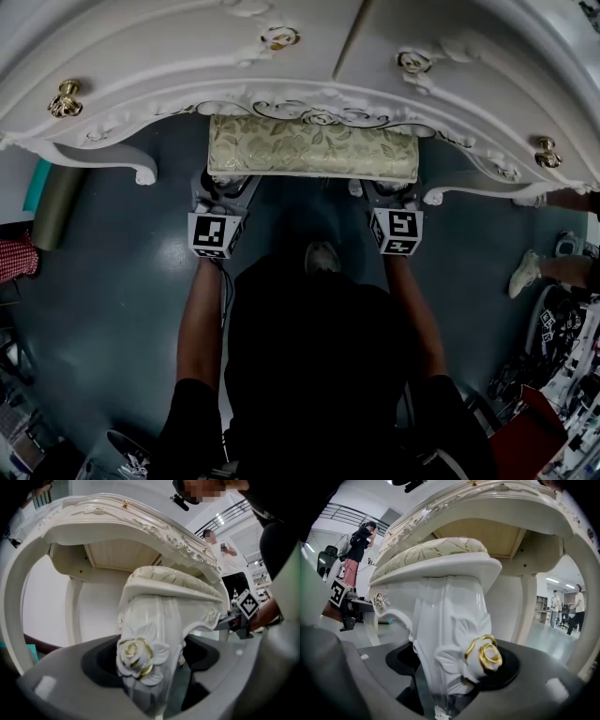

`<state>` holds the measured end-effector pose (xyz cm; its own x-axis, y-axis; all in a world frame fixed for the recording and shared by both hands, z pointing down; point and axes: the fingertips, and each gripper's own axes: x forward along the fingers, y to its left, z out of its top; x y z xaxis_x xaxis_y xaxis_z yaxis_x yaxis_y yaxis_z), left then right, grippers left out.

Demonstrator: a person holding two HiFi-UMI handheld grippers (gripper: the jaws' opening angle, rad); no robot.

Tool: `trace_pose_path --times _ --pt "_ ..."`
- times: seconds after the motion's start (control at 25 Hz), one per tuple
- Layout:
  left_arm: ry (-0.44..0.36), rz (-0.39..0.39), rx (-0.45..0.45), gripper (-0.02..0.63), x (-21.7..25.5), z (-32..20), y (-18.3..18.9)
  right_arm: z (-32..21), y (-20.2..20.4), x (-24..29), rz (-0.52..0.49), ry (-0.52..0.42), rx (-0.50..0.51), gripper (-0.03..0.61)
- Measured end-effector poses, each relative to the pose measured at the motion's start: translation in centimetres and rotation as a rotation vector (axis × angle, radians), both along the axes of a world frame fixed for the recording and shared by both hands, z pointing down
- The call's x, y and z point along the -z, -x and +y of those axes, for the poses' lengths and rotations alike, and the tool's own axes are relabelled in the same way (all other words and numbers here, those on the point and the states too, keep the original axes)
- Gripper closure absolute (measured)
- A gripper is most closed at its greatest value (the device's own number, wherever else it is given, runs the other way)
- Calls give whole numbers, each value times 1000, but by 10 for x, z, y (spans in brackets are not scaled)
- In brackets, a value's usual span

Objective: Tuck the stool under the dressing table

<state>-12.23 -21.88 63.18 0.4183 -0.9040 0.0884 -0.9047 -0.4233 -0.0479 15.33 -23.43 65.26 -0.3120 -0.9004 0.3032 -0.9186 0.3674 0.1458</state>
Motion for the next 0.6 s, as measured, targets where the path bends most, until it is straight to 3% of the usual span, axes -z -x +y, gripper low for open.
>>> trace_pose_path --times 0.6 --pt "70 -54 -9 232 -6 -3 3 6 4 -7 11 42 -15 207"
